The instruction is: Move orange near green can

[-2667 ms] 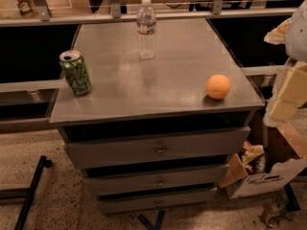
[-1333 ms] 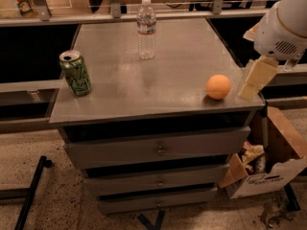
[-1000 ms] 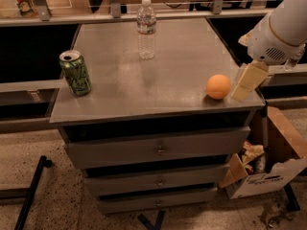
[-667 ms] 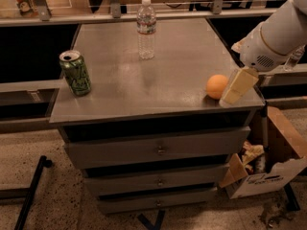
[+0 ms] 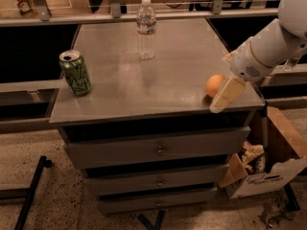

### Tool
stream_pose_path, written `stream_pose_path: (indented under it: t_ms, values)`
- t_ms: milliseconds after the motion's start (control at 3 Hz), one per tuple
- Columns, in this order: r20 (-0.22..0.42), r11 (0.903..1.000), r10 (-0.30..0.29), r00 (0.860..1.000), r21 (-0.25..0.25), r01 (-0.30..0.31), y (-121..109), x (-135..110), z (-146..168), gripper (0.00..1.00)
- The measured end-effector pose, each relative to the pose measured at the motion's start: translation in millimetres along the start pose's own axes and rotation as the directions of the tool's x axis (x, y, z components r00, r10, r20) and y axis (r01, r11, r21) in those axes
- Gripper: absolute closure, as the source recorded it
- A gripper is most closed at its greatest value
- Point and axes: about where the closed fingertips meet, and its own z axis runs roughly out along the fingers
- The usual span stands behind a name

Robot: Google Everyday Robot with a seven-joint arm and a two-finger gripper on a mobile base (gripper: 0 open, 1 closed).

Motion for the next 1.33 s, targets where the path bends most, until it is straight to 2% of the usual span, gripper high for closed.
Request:
stream_pose_path:
  t_ms: [333,1333]
  values:
    - [0.023,0.9998,0.011,1.0,-0.02,-0.011,-1,3,13,0.18]
    - [0.055,0.9991,0.011,0.998,-0.041,-0.009,-4,5,24,0.88]
